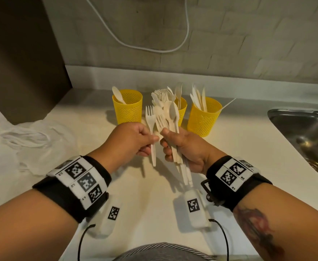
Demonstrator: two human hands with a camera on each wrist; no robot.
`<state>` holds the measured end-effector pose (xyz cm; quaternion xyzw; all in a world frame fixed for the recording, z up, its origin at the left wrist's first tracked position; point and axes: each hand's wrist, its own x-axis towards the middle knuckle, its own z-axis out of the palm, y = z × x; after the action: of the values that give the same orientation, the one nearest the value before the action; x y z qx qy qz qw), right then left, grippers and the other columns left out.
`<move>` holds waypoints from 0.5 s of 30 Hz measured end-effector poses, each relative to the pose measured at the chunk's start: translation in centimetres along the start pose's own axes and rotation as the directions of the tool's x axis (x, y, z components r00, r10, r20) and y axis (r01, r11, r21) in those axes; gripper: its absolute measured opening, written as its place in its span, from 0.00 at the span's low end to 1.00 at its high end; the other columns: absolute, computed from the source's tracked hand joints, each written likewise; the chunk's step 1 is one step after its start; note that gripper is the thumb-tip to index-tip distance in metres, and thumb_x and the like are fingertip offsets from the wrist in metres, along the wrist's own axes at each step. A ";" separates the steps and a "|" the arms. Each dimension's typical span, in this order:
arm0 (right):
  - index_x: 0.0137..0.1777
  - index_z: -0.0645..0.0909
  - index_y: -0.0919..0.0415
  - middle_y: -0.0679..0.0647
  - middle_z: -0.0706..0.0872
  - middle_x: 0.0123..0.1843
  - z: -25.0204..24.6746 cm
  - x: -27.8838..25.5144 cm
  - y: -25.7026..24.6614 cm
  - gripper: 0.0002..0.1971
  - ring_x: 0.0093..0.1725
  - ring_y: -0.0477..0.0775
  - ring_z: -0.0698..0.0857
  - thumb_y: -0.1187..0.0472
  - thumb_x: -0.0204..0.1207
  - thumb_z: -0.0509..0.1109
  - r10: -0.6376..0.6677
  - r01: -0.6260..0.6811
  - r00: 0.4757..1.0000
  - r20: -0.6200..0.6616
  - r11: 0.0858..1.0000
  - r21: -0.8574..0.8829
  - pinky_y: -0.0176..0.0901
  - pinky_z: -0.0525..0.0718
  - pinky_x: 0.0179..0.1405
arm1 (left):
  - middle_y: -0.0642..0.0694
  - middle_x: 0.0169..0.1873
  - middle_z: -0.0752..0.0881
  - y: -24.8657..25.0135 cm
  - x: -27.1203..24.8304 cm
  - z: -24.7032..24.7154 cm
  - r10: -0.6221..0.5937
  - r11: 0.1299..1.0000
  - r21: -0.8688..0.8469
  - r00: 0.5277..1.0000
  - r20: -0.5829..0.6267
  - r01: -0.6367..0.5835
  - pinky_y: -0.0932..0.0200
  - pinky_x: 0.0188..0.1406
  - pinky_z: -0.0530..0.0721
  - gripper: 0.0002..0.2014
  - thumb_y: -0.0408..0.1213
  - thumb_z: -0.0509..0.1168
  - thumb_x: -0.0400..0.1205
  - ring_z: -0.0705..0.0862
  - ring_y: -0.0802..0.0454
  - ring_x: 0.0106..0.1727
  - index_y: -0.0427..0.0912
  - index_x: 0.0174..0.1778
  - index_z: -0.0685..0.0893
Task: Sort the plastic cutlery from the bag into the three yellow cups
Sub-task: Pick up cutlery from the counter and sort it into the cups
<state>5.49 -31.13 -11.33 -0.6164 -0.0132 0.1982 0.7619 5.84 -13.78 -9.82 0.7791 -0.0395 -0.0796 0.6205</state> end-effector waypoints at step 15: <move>0.47 0.79 0.62 0.58 0.78 0.30 2.5 0.7 -4.5 0.02 0.27 0.52 0.76 0.68 0.79 0.66 -0.422 0.370 0.883 -0.203 0.895 -0.250 0.47 0.75 0.27 | 0.44 0.33 0.87 3.0 0.8 0.1 0.131 0.969 -0.202 0.989 -0.068 -0.143 0.64 0.37 0.87 0.04 0.24 0.68 0.81 0.86 0.56 0.32 0.38 0.45 0.83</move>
<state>6.79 -29.28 -6.60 -0.6955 -0.0627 -0.0449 0.7144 6.76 -14.68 -6.98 0.7078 -0.0681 -0.0192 0.7029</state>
